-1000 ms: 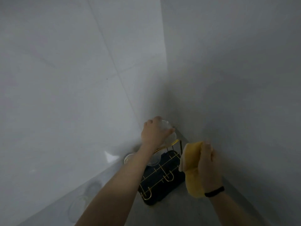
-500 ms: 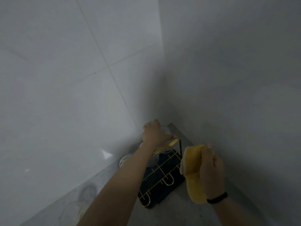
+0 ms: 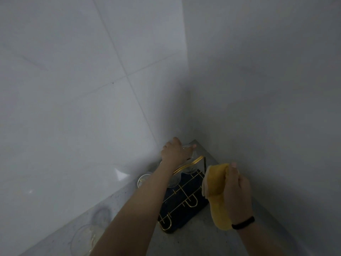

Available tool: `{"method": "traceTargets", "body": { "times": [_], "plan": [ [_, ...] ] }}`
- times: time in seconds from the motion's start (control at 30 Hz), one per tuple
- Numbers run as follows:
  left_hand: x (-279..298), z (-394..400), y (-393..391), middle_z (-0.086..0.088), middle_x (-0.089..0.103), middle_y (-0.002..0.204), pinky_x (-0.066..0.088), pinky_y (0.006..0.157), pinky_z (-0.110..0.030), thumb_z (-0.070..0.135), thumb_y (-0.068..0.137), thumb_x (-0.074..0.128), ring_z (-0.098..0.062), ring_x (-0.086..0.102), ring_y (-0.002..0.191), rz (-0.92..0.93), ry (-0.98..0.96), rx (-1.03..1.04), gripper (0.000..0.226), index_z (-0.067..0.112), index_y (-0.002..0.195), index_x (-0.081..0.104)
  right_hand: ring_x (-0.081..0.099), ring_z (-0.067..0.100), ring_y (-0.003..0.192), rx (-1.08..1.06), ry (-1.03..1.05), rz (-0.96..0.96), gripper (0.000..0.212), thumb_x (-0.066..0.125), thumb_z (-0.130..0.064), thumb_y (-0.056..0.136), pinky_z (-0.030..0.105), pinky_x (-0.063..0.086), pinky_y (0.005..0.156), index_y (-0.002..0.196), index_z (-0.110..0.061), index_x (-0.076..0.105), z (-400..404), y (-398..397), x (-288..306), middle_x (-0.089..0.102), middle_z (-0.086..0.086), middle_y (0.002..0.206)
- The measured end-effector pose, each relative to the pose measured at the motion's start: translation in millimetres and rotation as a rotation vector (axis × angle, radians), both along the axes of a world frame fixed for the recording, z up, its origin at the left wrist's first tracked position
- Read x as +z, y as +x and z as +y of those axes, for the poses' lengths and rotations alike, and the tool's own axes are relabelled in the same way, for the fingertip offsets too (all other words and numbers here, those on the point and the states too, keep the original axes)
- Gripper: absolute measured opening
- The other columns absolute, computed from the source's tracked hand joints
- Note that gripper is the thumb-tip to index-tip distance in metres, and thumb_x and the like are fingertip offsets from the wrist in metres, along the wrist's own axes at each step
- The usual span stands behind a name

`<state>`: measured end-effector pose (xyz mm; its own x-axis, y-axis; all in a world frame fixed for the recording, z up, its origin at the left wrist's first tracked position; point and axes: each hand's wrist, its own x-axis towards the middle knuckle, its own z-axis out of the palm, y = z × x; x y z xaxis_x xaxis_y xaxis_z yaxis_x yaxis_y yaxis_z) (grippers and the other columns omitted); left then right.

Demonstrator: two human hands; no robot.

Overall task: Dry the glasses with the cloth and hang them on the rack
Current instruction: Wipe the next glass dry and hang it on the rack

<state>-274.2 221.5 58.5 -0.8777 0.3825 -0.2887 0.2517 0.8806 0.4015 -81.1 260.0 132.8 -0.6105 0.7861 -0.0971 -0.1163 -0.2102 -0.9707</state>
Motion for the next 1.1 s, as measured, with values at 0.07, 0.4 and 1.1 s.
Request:
{"method": "traceTargets", "body": {
  "times": [0.07, 0.4, 1.1],
  "plan": [
    [6, -4, 4, -0.014, 0.05, 0.131, 0.038, 0.101, -0.041, 0.068, 0.089, 0.048, -0.032, 0.048, 0.121, -0.001, 0.036, 0.025, 0.068, 0.012, 0.128, 0.046, 0.031, 0.002, 0.023, -0.009, 0.033, -0.042, 0.054, 0.028, -0.017, 0.1, 0.012, 0.029, 0.034, 0.046, -0.015, 0.032, 0, 1, -11, 0.029, -0.007, 0.024],
    [62, -101, 97, 0.001, 0.065, 0.096, 0.047, 0.081, -0.03, 0.036, 0.101, 0.046, -0.019, 0.061, 0.093, 0.0, 0.598, 0.185, 0.025, 0.018, 0.103, 0.064, 0.066, 0.024, 0.087, 0.261, -0.004, -0.227, 0.052, 0.026, -0.046, 0.097, 0.038, 0.055, 0.08, 0.092, -0.009, 0.062, -36, 20, -24, 0.068, 0.012, 0.087],
    [-3, -409, 245, -0.006, 0.065, 0.099, 0.044, 0.083, -0.028, 0.021, 0.1, 0.053, -0.015, 0.061, 0.093, -0.017, 0.627, 0.634, 0.02, 0.008, 0.1, 0.068, 0.057, 0.025, 0.092, 0.69, -0.03, -0.523, 0.048, 0.025, -0.038, 0.101, 0.036, 0.045, 0.083, 0.123, -0.005, 0.052, -288, 81, -46, 0.058, 0.014, 0.11]
  ]
}}
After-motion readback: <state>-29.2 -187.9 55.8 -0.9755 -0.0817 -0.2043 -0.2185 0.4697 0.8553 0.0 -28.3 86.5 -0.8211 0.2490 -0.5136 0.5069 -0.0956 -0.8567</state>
